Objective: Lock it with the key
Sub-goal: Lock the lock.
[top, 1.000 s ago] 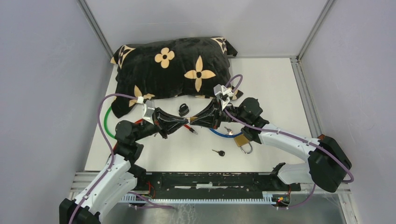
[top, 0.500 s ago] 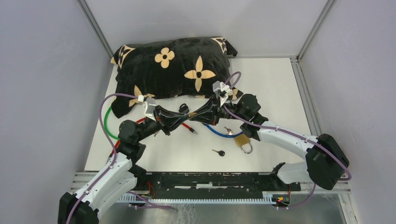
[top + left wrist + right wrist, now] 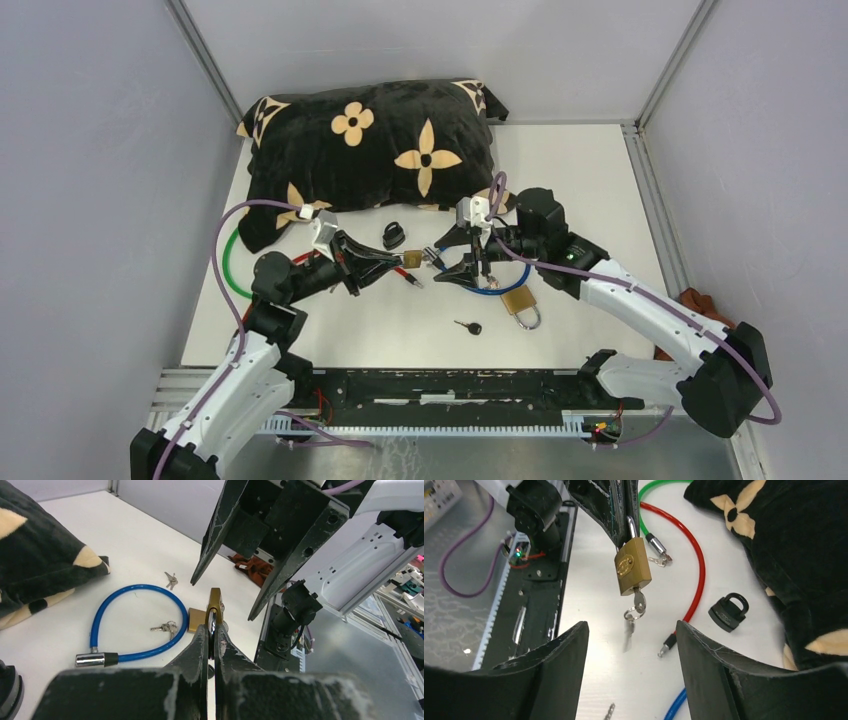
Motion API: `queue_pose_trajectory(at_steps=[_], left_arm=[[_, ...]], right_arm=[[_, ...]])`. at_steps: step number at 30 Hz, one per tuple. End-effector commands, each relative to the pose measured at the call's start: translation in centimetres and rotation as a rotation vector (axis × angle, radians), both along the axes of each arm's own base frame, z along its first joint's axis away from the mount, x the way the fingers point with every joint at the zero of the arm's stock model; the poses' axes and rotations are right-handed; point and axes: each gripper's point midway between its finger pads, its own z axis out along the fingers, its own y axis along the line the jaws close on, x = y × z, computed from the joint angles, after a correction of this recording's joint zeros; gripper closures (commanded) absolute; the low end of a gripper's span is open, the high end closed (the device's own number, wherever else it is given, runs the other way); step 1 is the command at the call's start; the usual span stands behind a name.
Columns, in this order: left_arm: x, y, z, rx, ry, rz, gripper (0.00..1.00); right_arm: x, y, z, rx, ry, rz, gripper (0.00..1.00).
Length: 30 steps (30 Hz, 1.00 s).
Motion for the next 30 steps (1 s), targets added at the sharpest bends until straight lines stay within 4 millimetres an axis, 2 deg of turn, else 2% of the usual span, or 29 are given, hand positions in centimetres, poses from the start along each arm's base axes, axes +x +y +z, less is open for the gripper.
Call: queue_pose_trajectory(at_steps=[1,6,17,20,24,27,30], left_arm=[[-0.5,0.0,1.3,0.024,-0.079,-0.029,0.98],[-0.8,-0.1,1.2,0.028,-0.075,-0.049,0.98],[-0.9,-0.2,1.1,0.026,-0.066,-0.052,0.98],[-0.9,-0.2,1.1,0.025,-0.067,-0.053,0.98],[-1.0,-0.2,0.9,0.027,-0.065,-0.056,0.98],[-0.9,-0.1,0.9,0.024,-0.063,-0.050,0.98],[-0.3,0.1,0.6,0.036,-0.037,-0.019,0.98]], right_arm=[[0.1,-0.7,0.0,-0.083,-0.064,0.016,0.33],[0.8,0.3,1.2,-0.042,-0.053,0.012,0.34],[1.0,2.2,1.6,-0.013,0.000,0.071,0.51],[0.9,2.5,1.5,-0.019,0.008,0.085,0.65],[0.4,2.9,1.2,-0.020,0.031,0.116,0.75],[0.2,2.8,0.3,-0.044,0.057,0.119,1.00],[0.5,1.7,-1.5,-0.093,0.085,0.057,1.00]])
